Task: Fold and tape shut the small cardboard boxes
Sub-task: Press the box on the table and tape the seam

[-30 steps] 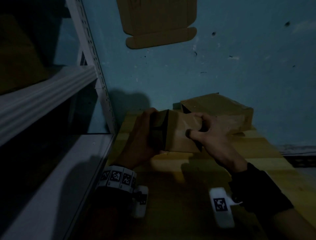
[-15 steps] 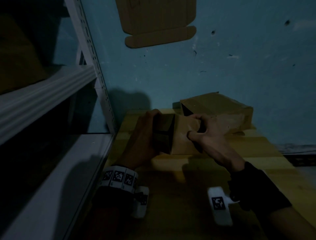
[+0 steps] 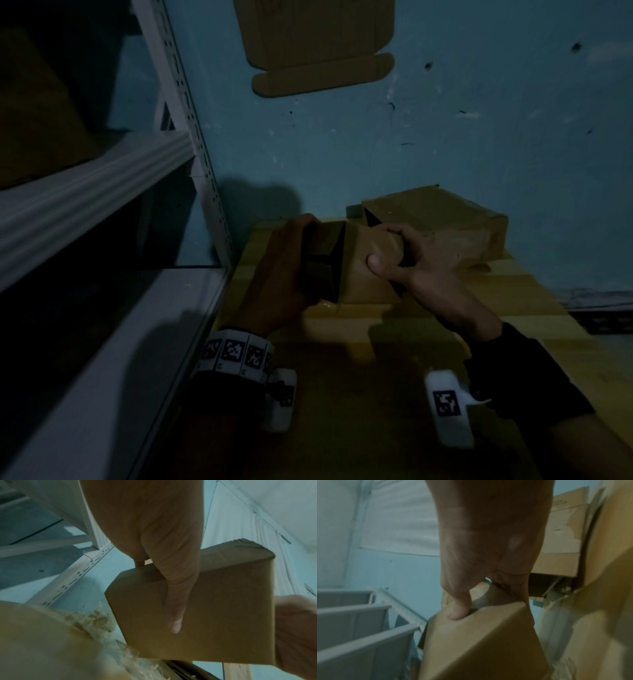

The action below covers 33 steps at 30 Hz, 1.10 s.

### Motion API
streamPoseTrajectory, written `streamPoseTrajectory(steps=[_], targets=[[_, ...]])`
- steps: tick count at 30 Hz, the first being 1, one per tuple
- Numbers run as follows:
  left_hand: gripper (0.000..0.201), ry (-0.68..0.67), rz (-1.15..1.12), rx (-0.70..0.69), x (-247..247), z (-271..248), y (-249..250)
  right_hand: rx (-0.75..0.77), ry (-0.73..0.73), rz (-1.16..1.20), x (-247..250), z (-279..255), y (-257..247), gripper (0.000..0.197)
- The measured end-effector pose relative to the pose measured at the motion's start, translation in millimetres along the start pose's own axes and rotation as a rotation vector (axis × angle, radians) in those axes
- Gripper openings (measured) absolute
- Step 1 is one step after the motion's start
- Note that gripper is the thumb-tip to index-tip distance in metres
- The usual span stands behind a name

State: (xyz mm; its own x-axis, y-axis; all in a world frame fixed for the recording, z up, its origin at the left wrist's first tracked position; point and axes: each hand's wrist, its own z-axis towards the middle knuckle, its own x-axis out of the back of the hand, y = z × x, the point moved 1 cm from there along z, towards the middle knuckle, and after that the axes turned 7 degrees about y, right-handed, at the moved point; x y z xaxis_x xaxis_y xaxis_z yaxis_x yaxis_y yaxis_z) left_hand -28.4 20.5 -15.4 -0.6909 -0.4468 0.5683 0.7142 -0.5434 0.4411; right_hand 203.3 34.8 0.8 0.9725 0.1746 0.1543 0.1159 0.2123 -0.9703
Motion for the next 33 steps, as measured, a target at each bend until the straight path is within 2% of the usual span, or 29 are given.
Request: streamPoseTrajectory(steps=[7, 10, 13, 17, 19, 22, 29, 33], targets=[[0.077, 0.010, -0.065, 0.002, 2.2, 4.3, 4.4, 0.009, -0.043, 0.082, 2.7, 3.2, 6.1, 0.062], [0.077, -0.003, -0.068, 0.062, -4.7, 5.3, -9.5, 0.028, -0.016, 0.052, 1.8, 2.7, 8.8, 0.064], [0.075, 0.023, -0.056, 0.124, -6.6, 7.0, -18.1, 0.061, 0.089, -0.022, 1.1, 3.0, 6.2, 0.057], [0.053, 0.029, 0.021, 0.071, -0.3, 10.5, -18.6, 0.069, 0.290, -0.215, 4.7, 4.2, 2.6, 0.043], [0.055, -0.002, 0.100, 0.064, 0.3, 9.1, -18.3, 0.064, 0.309, -0.271, 4.5, 4.2, 3.3, 0.029], [0.062, -0.019, 0.185, 0.083, -0.9, 6.6, -13.4, 0.066, 0.206, -0.214, -0.6, 1.5, 4.0, 0.013], [0.083, -0.057, 0.330, -0.042, -3.3, 6.5, 1.0, -0.025, 0.210, -0.397, -4.7, 3.8, 12.4, 0.023], [0.086, -0.069, 0.384, -0.089, -7.4, 6.1, 2.2, -0.040, 0.225, -0.408, -6.6, 3.7, 16.5, 0.024]])
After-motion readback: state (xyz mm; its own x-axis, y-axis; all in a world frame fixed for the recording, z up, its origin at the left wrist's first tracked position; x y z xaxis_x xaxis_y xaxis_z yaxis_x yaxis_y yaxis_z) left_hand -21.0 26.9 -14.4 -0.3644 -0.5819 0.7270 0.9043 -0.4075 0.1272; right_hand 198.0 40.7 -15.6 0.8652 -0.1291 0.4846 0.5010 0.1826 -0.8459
